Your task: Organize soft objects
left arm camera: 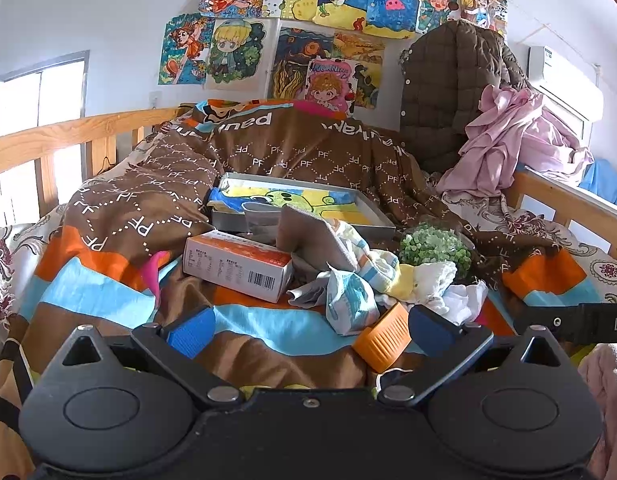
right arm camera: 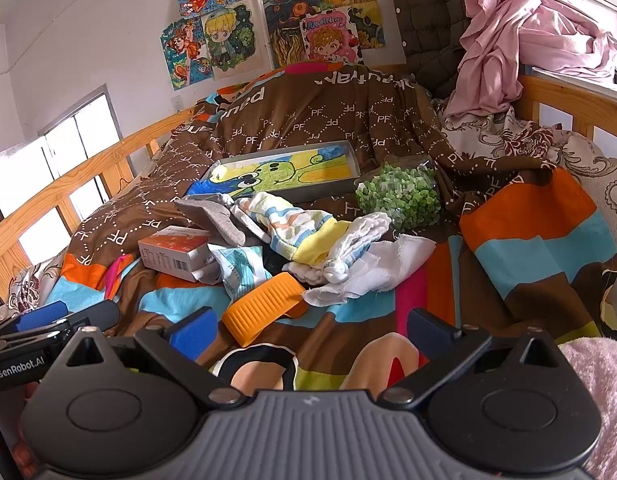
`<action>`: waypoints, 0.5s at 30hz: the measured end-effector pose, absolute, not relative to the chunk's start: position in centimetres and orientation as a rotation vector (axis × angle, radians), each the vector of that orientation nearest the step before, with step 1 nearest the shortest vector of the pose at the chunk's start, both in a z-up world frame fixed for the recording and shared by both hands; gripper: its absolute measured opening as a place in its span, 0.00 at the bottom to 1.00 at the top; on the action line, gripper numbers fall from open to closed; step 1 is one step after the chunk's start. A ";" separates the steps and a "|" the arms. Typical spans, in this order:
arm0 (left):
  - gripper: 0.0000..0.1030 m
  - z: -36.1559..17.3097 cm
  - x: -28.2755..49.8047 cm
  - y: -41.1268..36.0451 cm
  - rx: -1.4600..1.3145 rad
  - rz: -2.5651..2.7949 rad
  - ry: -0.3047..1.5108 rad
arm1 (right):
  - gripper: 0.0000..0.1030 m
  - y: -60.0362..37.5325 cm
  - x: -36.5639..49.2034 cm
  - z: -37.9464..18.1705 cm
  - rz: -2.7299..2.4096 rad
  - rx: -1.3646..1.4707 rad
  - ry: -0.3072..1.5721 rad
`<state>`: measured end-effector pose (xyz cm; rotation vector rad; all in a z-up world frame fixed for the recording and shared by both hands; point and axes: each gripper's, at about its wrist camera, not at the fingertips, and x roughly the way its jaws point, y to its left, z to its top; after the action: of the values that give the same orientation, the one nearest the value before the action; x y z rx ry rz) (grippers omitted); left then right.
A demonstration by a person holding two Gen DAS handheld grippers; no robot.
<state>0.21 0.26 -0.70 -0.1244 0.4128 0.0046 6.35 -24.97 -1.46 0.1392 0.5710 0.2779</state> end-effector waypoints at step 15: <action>0.99 -0.7 0.2 0.3 -0.124 0.005 0.413 | 1.00 -25.0 6.4 -1.5 0.280 0.143 0.573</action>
<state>0.23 0.33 -0.73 -0.1239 0.4129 0.0049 6.42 -25.03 -1.46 0.1427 0.5728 0.2798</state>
